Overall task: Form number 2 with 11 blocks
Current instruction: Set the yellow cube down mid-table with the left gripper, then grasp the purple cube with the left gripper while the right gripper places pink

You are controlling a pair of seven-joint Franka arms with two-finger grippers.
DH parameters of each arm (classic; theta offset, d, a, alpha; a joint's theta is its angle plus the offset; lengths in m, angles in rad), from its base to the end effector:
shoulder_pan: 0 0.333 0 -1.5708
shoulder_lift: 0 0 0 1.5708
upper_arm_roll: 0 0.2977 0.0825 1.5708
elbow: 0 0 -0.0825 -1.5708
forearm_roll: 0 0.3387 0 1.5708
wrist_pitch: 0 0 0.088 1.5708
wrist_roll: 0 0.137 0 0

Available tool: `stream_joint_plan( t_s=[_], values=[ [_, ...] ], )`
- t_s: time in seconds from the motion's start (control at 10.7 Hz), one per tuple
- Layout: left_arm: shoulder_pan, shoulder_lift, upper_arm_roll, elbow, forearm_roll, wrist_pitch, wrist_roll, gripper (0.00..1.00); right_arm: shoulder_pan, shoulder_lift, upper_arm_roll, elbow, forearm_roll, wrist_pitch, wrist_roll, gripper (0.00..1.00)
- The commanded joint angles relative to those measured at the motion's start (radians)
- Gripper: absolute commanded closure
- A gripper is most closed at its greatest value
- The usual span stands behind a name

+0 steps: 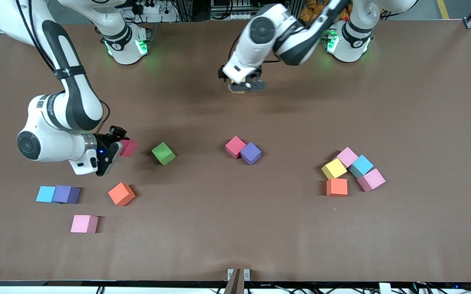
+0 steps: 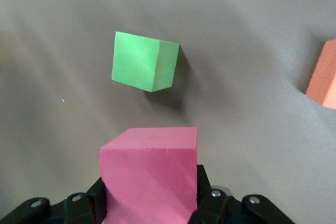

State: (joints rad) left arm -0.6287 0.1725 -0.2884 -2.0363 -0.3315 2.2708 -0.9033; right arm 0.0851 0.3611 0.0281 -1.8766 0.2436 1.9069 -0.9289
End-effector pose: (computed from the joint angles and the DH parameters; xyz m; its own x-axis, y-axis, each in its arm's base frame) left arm 0.3254 -0.4453 0.3521 0.9601 0.1681 -0.2236 0.2167 -0.9523 0.2149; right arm 0.5340 0.0846 0.2822 0.5968 0.8014 -0.0399 0.7306 -0.5632 -0.3860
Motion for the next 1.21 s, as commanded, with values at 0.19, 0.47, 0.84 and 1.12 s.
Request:
stream_joint_plan(
  t_s=[0.19, 0.47, 0.84, 1.12],
  values=[
    [0.020, 0.134, 0.150, 0.183, 0.039, -0.013, -0.104, 0.00, 0.122, -0.037, 0.021, -0.022, 0.013, -0.012, 0.047, 0.90],
    [0.020, 0.260, 0.250, 0.266, 0.069, -0.013, -0.243, 0.00, 0.186, -0.034, 0.102, -0.035, 0.011, 0.020, -0.010, 0.94],
    [0.020, 0.315, 0.279, 0.295, 0.144, -0.013, -0.247, 0.00, 0.346, -0.091, 0.104, -0.192, 0.011, 0.241, -0.011, 0.94],
    [-0.019, 0.415, 0.281, 0.370, 0.166, -0.013, -0.385, 0.00, 0.445, -0.160, 0.174, -0.363, 0.014, 0.418, 0.008, 0.98]
  ],
)
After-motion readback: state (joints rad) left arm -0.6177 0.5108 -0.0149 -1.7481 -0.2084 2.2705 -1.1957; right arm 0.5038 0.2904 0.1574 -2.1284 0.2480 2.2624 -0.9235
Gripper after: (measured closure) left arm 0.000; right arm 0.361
